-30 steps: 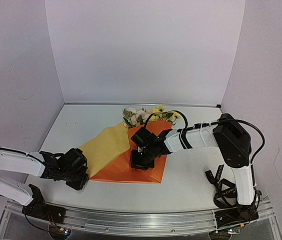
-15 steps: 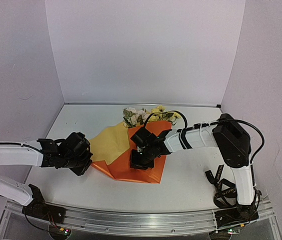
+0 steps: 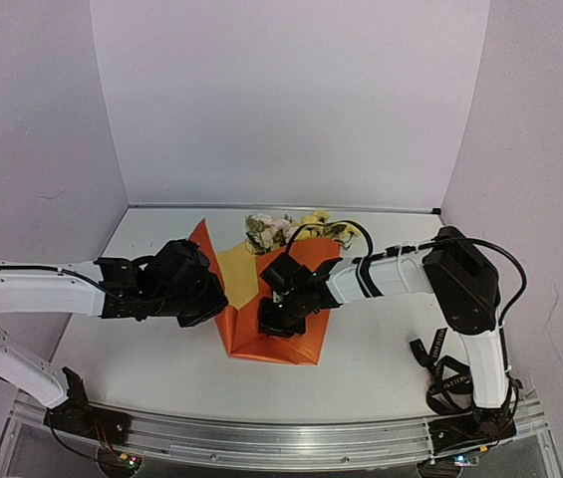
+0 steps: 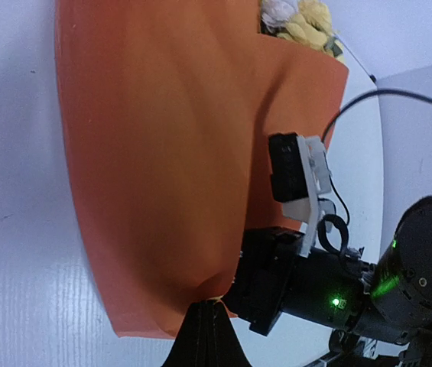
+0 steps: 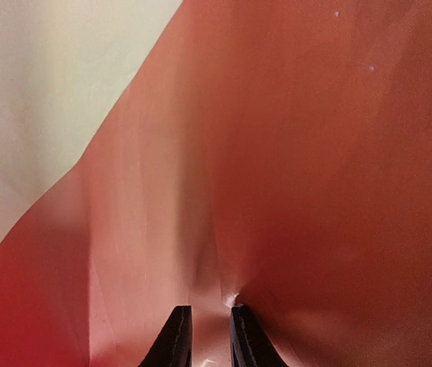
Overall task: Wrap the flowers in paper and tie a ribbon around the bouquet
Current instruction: Pick up the two-thirds-folded wrapping paper from the center of the board, then fold the 2/3-folded wrapping paper at the center of the board.
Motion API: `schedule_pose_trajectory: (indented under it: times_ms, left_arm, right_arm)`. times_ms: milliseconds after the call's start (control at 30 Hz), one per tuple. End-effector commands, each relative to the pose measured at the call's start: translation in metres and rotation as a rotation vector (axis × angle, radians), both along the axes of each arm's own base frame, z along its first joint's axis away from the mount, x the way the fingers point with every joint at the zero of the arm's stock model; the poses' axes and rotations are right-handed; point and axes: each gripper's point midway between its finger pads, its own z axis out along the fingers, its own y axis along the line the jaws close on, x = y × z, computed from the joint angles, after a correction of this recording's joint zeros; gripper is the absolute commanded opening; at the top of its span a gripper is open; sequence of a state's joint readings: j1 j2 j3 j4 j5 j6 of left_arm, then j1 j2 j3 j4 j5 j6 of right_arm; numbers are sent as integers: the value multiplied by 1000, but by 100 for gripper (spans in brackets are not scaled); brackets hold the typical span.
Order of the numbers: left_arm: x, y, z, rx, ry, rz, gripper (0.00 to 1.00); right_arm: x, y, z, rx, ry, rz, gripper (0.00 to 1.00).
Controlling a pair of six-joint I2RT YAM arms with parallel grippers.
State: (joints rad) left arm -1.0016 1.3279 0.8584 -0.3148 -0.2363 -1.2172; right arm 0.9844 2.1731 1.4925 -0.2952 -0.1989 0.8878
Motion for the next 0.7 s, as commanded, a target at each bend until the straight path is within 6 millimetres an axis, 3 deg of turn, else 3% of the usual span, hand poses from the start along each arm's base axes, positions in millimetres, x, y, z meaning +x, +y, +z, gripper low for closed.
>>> schedule_pose_trajectory:
  times_ms: [0, 133, 300, 533, 667]
  left_arm:
    - [-2, -51, 22, -25, -98, -239, 0]
    - [-5, -67, 9, 6, -95, -328, 0]
    - [-5, -68, 1, 28, -87, -346, 0]
    - [5, -50, -2, 68, -93, -243, 0]
    - [9, -32, -1, 58, -84, -160, 0]
  right_arm:
    - [-7, -14, -36, -76, 33, 1, 21]
    - [-4, -1, -24, 27, 31, 14, 22]
    - [10, 2, 4, 169, 35, -3, 22]
    - [8, 4, 47, 271, 37, 43, 23]
    - [1, 6, 44, 274, 53, 73, 23]
